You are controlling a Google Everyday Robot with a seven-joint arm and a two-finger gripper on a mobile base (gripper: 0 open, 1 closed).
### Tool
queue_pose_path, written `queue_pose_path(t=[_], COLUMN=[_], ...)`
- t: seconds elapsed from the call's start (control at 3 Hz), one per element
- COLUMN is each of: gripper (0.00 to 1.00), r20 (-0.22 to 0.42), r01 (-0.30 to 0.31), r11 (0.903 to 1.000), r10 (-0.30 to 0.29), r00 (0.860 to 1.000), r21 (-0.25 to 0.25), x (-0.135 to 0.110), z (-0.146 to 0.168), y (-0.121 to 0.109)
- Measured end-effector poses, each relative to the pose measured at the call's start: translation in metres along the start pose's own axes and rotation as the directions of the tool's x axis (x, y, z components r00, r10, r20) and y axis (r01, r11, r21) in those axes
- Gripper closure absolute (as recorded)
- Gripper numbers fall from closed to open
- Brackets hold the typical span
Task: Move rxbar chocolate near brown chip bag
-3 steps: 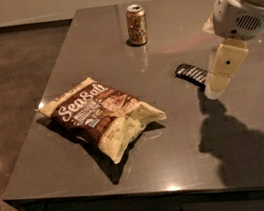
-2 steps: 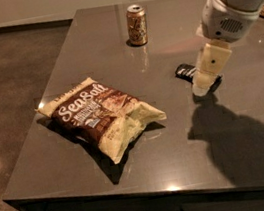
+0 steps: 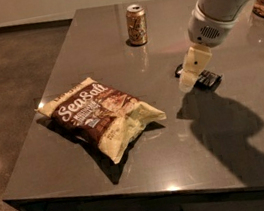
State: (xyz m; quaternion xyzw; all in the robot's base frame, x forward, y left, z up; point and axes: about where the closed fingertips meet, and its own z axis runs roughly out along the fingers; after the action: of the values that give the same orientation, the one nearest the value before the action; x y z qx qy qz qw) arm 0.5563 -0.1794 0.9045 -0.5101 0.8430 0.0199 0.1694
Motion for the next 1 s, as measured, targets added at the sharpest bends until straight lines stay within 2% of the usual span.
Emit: queue_pose_path(t=[0.33,1.0], gripper=[0.00,0.00], r20=[-0.051,-0.142], r01=[-0.034,-0.082], r11=[0.9989,0.9960], r10=[0.036,0.086], r00=[0.998,0.986], r21=[0.033,0.035], x=[0.006,0.024], z=[0.015,0.043], y=[-0.020,-0.038])
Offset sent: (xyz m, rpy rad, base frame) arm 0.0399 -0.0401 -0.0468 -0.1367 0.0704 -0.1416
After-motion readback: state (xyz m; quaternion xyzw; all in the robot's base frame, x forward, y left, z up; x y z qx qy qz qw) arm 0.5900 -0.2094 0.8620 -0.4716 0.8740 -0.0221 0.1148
